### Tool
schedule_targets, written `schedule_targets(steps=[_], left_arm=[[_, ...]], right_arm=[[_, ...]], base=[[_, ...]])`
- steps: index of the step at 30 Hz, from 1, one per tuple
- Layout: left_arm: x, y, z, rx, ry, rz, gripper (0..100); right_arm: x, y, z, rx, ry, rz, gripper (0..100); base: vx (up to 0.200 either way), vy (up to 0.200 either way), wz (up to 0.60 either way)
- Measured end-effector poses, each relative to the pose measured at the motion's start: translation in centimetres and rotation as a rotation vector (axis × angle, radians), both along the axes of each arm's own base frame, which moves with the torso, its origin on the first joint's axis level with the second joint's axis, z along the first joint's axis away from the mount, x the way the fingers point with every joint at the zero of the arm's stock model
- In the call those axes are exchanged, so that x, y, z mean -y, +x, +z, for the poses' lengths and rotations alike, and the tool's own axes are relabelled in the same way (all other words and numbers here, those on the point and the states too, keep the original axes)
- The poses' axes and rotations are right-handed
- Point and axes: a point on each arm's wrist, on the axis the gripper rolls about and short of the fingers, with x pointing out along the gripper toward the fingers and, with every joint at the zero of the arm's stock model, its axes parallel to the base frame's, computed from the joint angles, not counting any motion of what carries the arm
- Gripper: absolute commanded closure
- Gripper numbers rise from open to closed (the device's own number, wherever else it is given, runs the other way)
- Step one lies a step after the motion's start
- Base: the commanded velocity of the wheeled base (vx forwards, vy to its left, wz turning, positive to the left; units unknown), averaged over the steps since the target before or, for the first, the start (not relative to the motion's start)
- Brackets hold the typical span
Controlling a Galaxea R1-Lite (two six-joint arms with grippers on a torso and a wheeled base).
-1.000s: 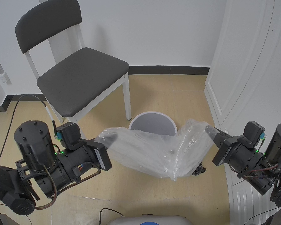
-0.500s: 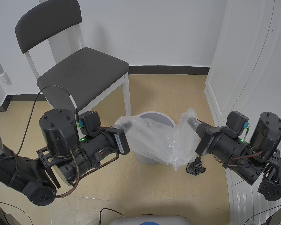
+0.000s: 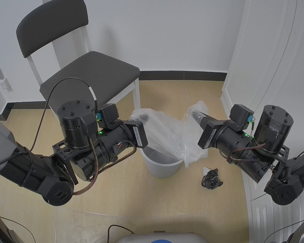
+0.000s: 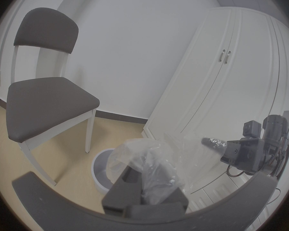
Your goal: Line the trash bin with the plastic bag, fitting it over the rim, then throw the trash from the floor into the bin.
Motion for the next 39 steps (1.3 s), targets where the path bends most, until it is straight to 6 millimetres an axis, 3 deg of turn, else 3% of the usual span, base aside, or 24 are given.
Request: schedule_targets(steps=[7, 21, 29, 39], left_arm=[[-0.2, 0.4, 0.3, 0.016, -0.041, 0.015, 100], [-0.8, -0.5, 1.0, 0.101, -0.095, 0.007, 100], [-0.4, -0.3, 1.1, 0.172, -0.149, 0.007, 100], [0.5, 1.2, -1.2, 0.154, -0.114, 0.025, 100]], right_arm=[[1.1, 0.9, -0.1, -0.013, 0.015, -0.037, 100], [1.5, 0.8, 0.1, -0.007, 0.019, -0.046, 100], [1.6, 0.6, 0.2, -0.007, 0.018, -0.044, 100], [1.6, 0.6, 0.1, -0.013, 0.013, -0.045, 100]], base=[[0.0, 0.0, 0.0], [0.0, 0.0, 0.0], [0.15, 0.0, 0.0], [0.0, 0.0, 0.0]])
